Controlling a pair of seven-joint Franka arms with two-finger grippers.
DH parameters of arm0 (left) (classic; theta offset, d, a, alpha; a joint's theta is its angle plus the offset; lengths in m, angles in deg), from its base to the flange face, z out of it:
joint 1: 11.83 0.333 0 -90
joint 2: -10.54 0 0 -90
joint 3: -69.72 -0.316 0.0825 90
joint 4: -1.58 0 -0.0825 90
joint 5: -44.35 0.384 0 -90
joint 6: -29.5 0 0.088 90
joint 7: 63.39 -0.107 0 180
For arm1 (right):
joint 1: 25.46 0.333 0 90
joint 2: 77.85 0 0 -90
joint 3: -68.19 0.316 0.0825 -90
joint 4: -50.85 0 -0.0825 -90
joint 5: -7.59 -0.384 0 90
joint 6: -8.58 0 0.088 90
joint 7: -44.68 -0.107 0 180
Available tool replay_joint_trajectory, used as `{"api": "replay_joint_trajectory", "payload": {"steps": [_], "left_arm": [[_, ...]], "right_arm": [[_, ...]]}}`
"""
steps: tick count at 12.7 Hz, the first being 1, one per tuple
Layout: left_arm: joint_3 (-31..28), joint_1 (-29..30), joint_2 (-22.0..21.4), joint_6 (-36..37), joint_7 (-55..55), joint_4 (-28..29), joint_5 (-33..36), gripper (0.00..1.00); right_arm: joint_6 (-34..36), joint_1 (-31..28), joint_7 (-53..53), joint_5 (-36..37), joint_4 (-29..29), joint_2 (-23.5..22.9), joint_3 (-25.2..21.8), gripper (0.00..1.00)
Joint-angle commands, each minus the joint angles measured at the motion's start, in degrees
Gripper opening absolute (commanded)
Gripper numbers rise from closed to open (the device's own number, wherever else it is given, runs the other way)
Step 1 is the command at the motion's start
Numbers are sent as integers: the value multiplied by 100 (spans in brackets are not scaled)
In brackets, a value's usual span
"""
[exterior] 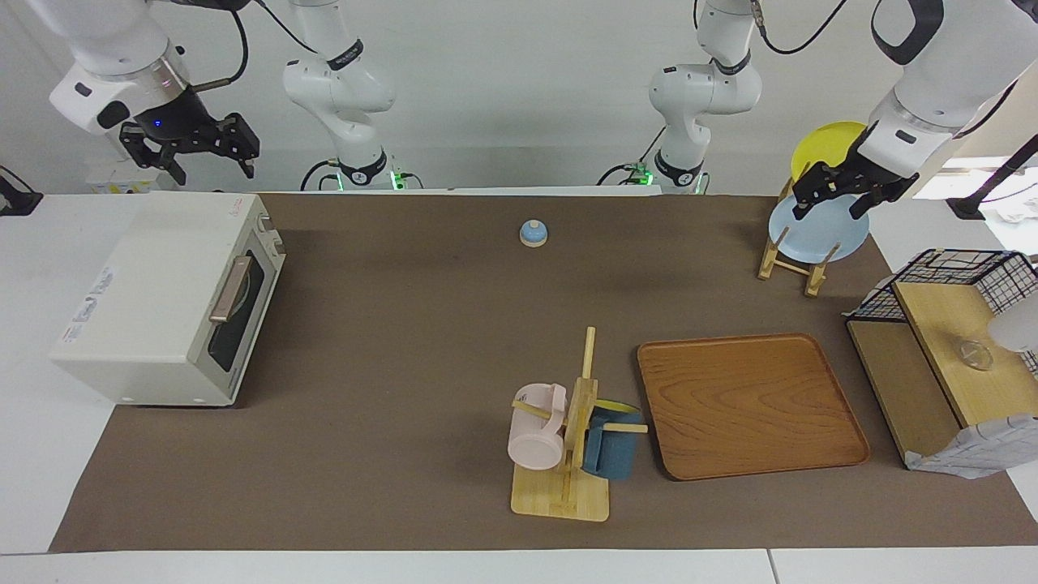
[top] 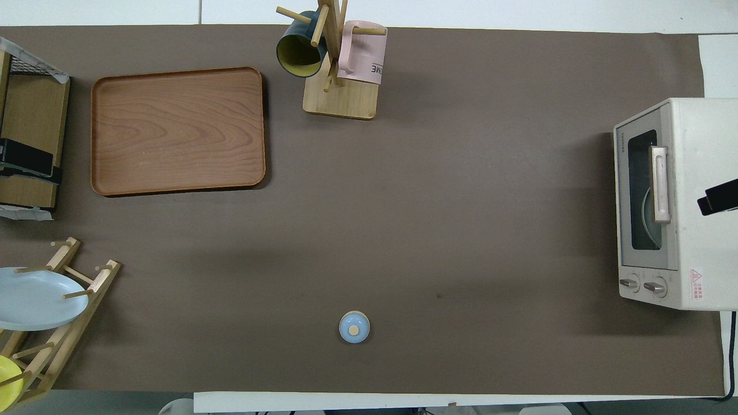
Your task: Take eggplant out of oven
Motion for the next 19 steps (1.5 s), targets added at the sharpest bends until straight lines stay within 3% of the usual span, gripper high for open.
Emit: {"api": "replay_joint_trajectory", "payload": {"steps": [1,6,9,10,11,12,13,14,15,16,19], "left_arm": [[-31,-22,-90,50,0,94,16,100],[-31,-22,-90,58,0,94,16,100],[-31,-31,-90,58,0,94,16,100],[-31,-22,-90,58,0,94,16,100],[-31,-22,-90,58,0,94,16,100],[-31,-30,-90,58,0,94,16,100],[-31,-31,-90,58,0,94,16,100],[-31,-31,-90,58,0,94,16,100],[-31,-31,-90,58,0,94,16,100],[-31,-22,-90,58,0,94,16,100],[-31,-31,-90,58,0,94,16,100]], "right_arm": [[84,-115,-56,-43,-57,-34,72,100],[49,-115,5,-43,144,62,63,100],[-328,-97,-30,-69,416,150,72,100],[-329,-88,-4,-87,531,203,81,84],[-329,-88,14,-226,671,264,81,54],[-512,-88,22,-350,1012,430,72,33],[-1244,-132,66,-377,1624,658,55,21],[-1957,-132,214,-429,2213,826,46,11],[-2381,-124,346,-430,2446,749,37,6],[-2525,-106,339,-386,2448,540,37,1],[-2544,-167,392,218,2430,344,28,0]]}}
